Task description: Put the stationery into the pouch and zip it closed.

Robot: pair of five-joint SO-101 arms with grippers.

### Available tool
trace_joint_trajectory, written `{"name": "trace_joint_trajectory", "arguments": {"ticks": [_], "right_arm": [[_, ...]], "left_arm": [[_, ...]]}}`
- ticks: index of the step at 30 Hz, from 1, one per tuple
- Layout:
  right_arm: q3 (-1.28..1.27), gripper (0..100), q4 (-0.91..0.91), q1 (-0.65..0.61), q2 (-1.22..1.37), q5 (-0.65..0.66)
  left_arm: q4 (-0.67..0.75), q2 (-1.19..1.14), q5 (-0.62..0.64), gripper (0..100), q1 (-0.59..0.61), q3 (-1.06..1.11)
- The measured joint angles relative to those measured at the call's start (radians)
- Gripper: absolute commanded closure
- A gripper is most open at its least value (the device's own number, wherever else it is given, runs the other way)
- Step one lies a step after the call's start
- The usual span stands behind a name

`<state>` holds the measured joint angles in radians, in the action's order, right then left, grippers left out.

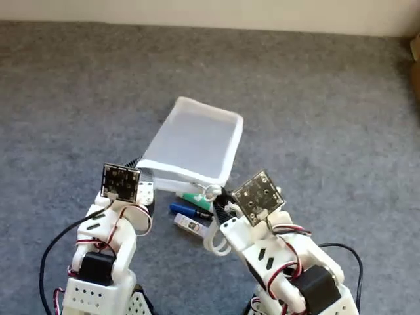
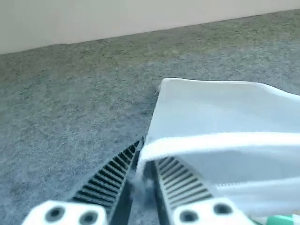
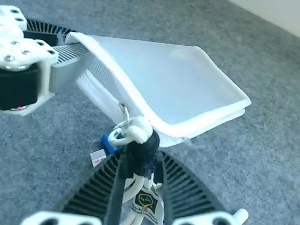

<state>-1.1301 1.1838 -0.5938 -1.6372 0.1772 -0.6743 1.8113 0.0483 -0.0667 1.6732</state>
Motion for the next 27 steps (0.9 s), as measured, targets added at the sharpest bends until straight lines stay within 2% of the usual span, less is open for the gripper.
{"name": "trace_joint_trajectory", "arguments": {"ticks": [5,8,14,17,23,27], "right_arm": [[0.000,98.6,0.000,0.025,-0.002,0.000],[0.000,97.6,0.000,0.038,-0.002,0.000],[0.000,79.4,0.000,0.044,-0.005,0.000],[-0.011,73.1,-0.005,0.049,-0.012,0.000],[-0.041,72.8,-0.023,0.049,-0.008,0.000],[-0.041,72.8,-0.035,0.049,-0.012,0.000]], "left_arm": [[-0.011,0.000,0.000,99,-0.009,0.000],[-0.083,0.000,0.000,99,-0.009,-0.015],[-0.281,0.000,0.000,99,-0.009,-0.130],[-0.316,0.000,0.000,99,0.026,-0.158],[-0.331,0.000,0.000,99,0.103,-0.170],[-0.422,0.000,0.000,99,0.143,-0.256]]}}
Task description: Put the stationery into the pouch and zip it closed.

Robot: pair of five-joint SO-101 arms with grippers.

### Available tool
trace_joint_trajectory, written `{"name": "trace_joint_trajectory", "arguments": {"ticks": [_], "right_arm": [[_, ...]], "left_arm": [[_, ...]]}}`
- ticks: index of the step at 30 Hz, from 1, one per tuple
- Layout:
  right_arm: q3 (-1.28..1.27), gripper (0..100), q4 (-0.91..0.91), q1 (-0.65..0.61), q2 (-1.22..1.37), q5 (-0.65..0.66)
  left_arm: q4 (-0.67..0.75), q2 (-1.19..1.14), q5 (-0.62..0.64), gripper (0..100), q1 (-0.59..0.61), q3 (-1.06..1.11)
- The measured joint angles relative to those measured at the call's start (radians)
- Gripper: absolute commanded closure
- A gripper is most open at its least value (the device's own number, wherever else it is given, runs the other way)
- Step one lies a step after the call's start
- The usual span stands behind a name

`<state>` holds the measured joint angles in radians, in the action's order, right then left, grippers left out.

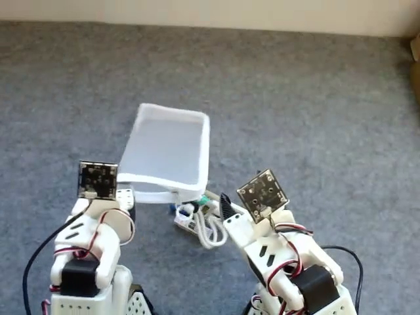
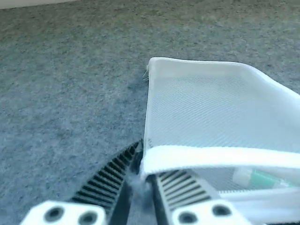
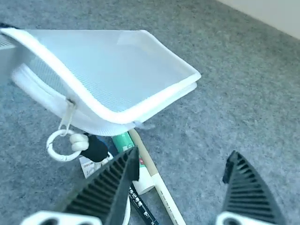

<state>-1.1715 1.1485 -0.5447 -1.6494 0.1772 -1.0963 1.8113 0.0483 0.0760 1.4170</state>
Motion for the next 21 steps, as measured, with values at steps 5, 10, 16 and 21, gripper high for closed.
{"name": "trace_joint_trajectory", "arguments": {"ticks": [5,10,16,21], "right_arm": [[0.000,72.8,0.000,0.000,0.005,0.000],[0.000,72.8,-0.035,0.000,0.115,0.000],[0.000,72.8,-0.101,-0.002,0.324,0.000],[0.000,72.8,-0.126,-0.002,0.466,0.000]], "left_arm": [[-0.098,0.000,-0.002,99,0.017,-0.089],[-0.117,-0.002,-0.002,99,0.021,-0.126],[-0.130,-0.180,-0.002,99,0.069,-0.264],[-0.130,-0.416,-0.002,99,0.120,-0.397]]}}
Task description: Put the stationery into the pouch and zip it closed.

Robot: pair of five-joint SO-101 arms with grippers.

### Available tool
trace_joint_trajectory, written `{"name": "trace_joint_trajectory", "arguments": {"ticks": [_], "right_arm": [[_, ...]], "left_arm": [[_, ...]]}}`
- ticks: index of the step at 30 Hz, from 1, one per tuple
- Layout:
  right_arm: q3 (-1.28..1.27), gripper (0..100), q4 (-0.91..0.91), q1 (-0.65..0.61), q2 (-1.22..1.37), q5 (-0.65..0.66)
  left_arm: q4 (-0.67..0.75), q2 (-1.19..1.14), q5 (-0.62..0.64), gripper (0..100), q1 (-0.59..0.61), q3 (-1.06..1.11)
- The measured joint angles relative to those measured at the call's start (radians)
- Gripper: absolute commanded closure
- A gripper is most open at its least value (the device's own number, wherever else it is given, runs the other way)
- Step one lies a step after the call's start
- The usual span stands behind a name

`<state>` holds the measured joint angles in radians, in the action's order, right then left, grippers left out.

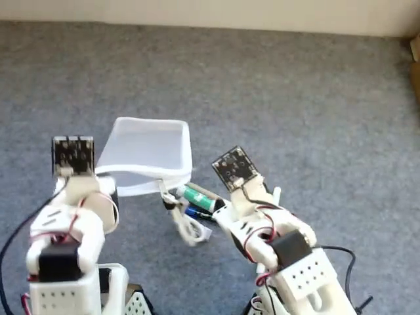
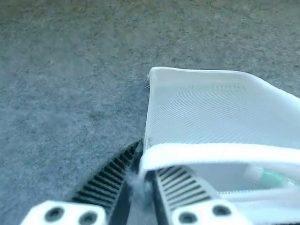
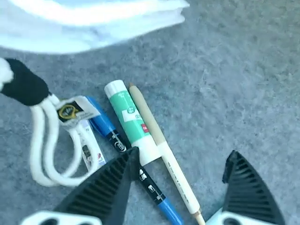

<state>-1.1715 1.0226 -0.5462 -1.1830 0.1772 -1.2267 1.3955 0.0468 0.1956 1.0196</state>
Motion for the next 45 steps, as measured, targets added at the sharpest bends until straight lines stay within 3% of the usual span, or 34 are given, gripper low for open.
{"name": "trace_joint_trajectory", "arguments": {"ticks": [10,20,26,36,45], "right_arm": [[0.032,79.6,-0.075,-0.061,0.241,0.005],[0.384,80.0,-0.014,-0.192,0.577,0.008],[0.551,80.0,-0.012,-0.204,0.810,0.040],[0.674,80.0,-0.008,-0.210,1.119,0.084],[0.732,84.9,-0.009,-0.210,1.235,0.086]], "left_arm": [[-0.066,-0.215,0.000,99,0.198,-0.152],[-0.084,-0.215,0.034,99,0.239,-0.152],[-0.084,-0.215,0.040,99,0.316,-0.152],[-0.084,-0.215,0.040,99,0.359,-0.152],[-0.084,-0.215,0.040,99,0.359,-0.152]]}}
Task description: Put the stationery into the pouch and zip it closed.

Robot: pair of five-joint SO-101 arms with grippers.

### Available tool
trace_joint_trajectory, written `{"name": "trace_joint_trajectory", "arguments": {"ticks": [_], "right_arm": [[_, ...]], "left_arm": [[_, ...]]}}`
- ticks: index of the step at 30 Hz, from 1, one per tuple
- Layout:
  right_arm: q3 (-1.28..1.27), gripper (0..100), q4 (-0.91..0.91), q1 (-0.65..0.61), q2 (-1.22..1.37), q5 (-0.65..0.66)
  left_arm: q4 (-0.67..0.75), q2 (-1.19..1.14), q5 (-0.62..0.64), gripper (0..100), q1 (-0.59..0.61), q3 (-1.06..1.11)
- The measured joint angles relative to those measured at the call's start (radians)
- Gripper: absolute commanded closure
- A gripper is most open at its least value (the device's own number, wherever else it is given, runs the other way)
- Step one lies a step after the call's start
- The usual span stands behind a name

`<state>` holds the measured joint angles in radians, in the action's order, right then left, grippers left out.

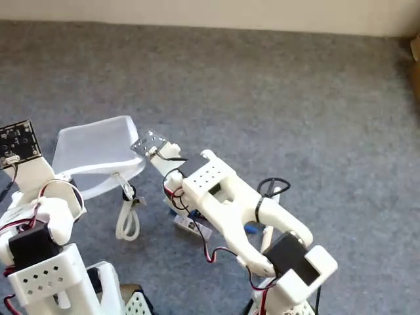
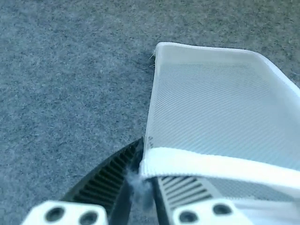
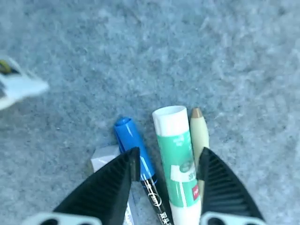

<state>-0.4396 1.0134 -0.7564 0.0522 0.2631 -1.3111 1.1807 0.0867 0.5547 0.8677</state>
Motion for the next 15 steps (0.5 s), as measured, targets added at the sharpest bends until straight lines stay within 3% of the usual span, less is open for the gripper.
{"name": "trace_joint_trajectory", "arguments": {"ticks": [15], "right_arm": [[0.000,85.3,-0.018,0.000,0.009,0.000]], "left_arm": [[0.000,0.000,0.000,99,0.000,0.000]]}}
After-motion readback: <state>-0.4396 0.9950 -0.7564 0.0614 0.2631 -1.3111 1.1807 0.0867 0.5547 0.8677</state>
